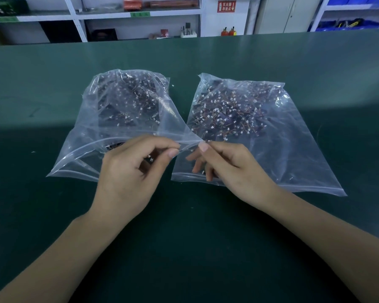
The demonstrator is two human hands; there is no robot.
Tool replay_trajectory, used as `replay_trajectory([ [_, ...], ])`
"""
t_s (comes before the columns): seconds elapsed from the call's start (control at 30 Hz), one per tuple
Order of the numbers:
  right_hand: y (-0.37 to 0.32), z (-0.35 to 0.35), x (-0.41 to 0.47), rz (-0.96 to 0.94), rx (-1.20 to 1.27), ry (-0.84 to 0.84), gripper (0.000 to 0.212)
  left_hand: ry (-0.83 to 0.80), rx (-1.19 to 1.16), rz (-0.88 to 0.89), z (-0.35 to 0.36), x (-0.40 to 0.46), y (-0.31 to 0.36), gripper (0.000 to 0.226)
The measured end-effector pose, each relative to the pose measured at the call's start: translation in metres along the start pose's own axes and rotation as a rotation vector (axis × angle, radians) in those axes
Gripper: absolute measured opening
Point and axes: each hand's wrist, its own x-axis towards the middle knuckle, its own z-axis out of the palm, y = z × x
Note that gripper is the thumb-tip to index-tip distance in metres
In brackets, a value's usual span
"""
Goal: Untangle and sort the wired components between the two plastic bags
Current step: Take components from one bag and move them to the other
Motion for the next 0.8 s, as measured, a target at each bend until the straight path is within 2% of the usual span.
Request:
replay_trajectory([
  [0.07,-0.001,0.0,0.001,0.032,0.05,-0.004,0.038,-0.023,-0.046,-0.016,0.004,-0.001,0.002,0.009],
  [0.33,-0.004,-0.001,0.001,0.016,0.168,-0.03,0.033,-0.015,-0.109,-0.094,0.005,-0.001,0.004,0.009],
  [0.5,-0.004,0.0,0.0,-0.043,0.233,-0.02,0.011,-0.061,-0.173,-0.168,0.005,-0.001,0.009,0.003],
  [0.63,-0.003,0.002,-0.003,-0.078,0.15,-0.024,0.01,-0.077,-0.264,-0.25,0.003,-0.002,0.015,0.012],
  [0.8,-0.002,0.003,-0.007,-0.128,0.024,-0.062,0.009,-0.139,-0.219,-0.254,0.004,-0.002,0.012,0.017],
])
